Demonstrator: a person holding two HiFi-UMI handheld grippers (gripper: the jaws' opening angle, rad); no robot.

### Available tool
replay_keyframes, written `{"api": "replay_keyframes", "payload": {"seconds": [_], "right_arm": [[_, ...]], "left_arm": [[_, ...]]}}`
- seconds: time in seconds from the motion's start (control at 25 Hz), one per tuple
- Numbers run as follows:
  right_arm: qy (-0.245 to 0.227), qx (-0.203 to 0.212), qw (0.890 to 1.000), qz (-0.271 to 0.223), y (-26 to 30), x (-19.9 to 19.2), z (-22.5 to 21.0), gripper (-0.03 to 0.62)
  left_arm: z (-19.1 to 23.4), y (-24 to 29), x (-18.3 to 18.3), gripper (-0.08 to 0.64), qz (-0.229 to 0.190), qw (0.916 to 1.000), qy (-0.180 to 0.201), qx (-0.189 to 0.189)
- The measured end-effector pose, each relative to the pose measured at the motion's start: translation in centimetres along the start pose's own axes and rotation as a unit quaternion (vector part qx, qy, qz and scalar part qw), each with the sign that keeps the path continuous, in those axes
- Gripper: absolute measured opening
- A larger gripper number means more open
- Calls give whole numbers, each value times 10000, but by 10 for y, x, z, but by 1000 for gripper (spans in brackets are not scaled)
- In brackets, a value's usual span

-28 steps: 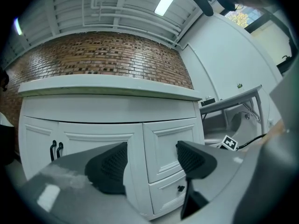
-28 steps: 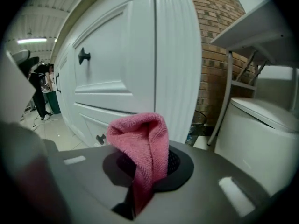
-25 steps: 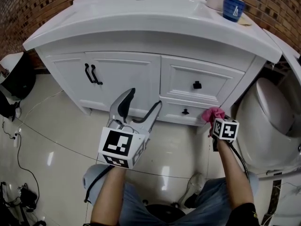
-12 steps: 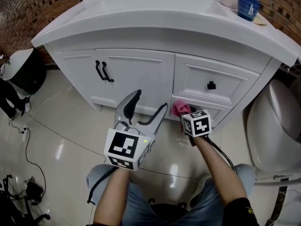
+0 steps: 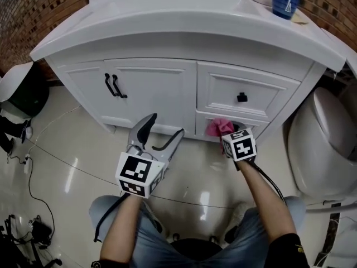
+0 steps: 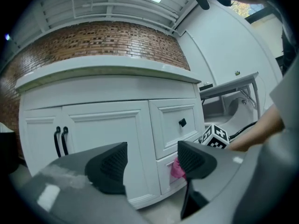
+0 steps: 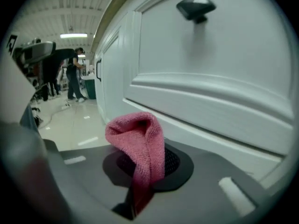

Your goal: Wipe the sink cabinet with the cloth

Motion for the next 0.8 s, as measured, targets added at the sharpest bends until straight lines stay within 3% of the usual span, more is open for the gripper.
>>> {"api": "replay_keyframes", "payload": {"seconds": [0.24, 0.44, 0.6, 0.72, 0.8], "right_arm": [[500, -1212, 9896, 596, -42, -63, -102, 39], [212, -1549, 9836, 898, -59, -80, -123, 40], [381, -1262, 9897, 561, -46, -60, -84, 40], [977, -440, 9942, 86, -27, -35, -23, 40], [1031, 81, 9946, -50, -12, -18, 16, 40]], "left_arm": [[-20, 4, -14, 341, 12, 9970, -50, -772], [-30, -1, 1, 341, -45, 9931, -153, -1164], [-22, -11, -10, 341, 34, 9959, -126, -899], [-22, -14, -6, 341, 35, 9967, -7, -811], [-22, -12, 4, 342, -120, 9964, -97, -828]]}}
Point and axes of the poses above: the fingertips, and each gripper's own axes: y forward along the fingers, z to its left, x out of its top, the point moved 6 cm from there along -y, backward along the fingers, and after that the axes turned 9 degrees about -x, right-handed, at the moved point
